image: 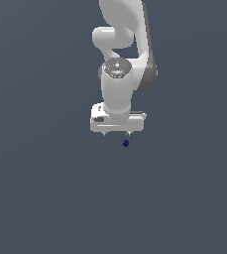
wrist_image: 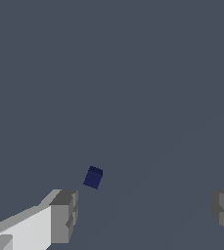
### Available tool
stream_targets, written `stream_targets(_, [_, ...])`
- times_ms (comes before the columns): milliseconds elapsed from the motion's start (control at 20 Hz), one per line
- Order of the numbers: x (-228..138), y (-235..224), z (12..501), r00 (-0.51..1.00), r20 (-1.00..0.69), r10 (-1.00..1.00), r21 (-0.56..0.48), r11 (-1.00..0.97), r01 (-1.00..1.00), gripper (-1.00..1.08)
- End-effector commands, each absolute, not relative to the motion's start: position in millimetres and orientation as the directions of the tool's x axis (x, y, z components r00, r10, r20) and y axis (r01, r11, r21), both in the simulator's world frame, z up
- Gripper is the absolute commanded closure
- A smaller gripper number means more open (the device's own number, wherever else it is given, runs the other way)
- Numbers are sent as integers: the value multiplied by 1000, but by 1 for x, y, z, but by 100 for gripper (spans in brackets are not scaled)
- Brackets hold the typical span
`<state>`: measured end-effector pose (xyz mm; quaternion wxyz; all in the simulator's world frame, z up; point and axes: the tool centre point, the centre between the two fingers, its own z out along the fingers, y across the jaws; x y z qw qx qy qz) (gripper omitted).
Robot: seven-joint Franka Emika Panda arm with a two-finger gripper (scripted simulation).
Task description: Pick up the object and move it to a goal position.
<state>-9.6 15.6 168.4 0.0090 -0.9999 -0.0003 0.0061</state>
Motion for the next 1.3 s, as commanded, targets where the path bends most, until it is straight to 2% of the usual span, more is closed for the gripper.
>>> stream_targets(0, [-10, 16, 168, 1000, -12, 1, -18, -1000, 0, -92])
stream_targets(750, [-18, 12, 158, 999, -52, -6, -39, -999, -8, -92])
stream_targets(1250, [-21, 16, 146, 992, -47, 119, -31, -993, 117, -92])
